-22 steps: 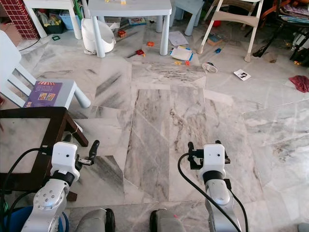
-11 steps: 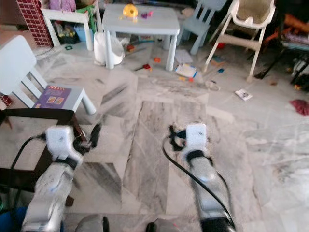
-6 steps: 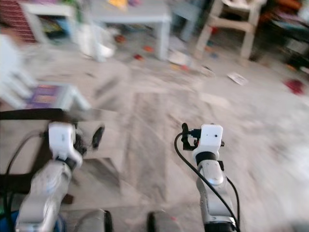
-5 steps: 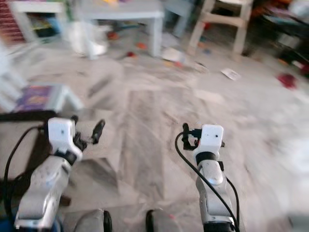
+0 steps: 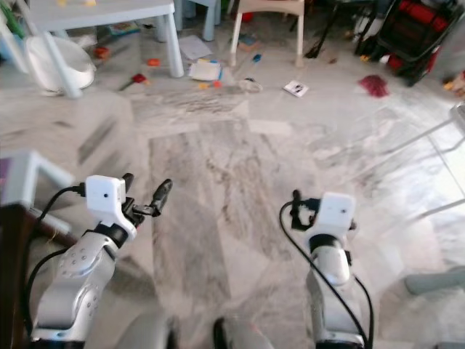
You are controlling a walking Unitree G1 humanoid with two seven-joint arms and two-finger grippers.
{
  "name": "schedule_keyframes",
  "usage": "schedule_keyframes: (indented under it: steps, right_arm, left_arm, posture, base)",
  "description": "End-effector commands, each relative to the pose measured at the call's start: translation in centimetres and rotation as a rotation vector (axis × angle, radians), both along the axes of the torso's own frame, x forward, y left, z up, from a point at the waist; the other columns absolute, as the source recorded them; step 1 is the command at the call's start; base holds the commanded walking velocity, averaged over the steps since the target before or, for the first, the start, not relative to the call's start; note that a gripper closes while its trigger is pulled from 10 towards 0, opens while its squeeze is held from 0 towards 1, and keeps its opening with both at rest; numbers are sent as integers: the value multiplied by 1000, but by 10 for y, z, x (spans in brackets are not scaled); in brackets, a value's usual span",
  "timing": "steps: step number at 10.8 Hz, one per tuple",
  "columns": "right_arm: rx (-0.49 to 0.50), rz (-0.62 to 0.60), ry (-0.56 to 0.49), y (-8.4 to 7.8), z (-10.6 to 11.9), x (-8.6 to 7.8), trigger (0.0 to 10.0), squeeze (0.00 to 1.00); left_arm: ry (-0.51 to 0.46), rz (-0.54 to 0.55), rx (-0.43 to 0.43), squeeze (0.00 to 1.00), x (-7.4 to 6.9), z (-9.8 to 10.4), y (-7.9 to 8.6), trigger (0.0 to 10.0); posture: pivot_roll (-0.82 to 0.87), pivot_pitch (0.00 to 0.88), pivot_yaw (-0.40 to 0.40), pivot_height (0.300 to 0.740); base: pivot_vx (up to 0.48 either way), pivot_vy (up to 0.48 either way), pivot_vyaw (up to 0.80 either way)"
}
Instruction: Move the pillow to the sofa
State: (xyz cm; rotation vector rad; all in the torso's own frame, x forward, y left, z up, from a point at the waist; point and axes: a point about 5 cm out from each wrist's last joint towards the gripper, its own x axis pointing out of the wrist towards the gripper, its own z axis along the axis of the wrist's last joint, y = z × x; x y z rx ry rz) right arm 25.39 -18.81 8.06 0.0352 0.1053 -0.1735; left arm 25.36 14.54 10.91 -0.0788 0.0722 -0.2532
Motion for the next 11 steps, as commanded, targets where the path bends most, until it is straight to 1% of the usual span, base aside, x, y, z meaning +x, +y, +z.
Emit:
schedule_keyframes:
  steps: [1,3,4,5,6,7,8,9,11]
  right_arm:
    - [-6,-13,17,-3,-2,-3,10000,0]
    - [6,-12,-9,1,4,5,10000,0]
    - [30,-16,-11,2,7,7,10000,0]
    - [15,-26,-5,-1,6,5,10000,0]
    - [5,-48,-6,-7,7,0,10000,0]
    - [-3,-68,15,-11,2,-6,10000,0]
    - [4,-57,19,-8,2,-6,10000,0]
    - [-6,-18,4,-1,4,-1,10000,0]
    - [-7,-8,-5,1,7,5,10000,0]
  left_arm:
    - [6,-13,-11,0,-1,0,-4,10000]
    - [1,-47,-20,0,3,4,-11,10000]
    - [-4,-77,-31,0,5,10,-14,10000]
    - [10,-90,-31,0,6,6,-16,10000]
    - [6,-112,-35,0,4,7,-20,10000]
    - [20,-115,-42,0,3,4,-23,10000]
    - [33,-132,-44,0,1,3,-25,10000]
    - [37,-138,-44,0,0,3,-25,10000]
    - [43,-141,-46,0,0,2,-26,10000]
  posture:
    - [-19,168,-50,740]
    - [-15,173,-39,740]
    - [-19,207,-32,740]
    - [-23,218,-36,740]
    - [-28,212,-44,740]
    - [-28,212,-42,740]
    - [-30,220,-31,740]
    - [-33,227,-13,740]
    - [-24,221,-15,740]
  base:
    - [401,0,-788]
    - [409,0,-788]
    - [409,0,-788]
    - [296,0,-788]
    - [311,0,-788]
    - [341,0,-788]
    - [420,0,-788]
    - [442,0,-788]
    - [441,0,-788]
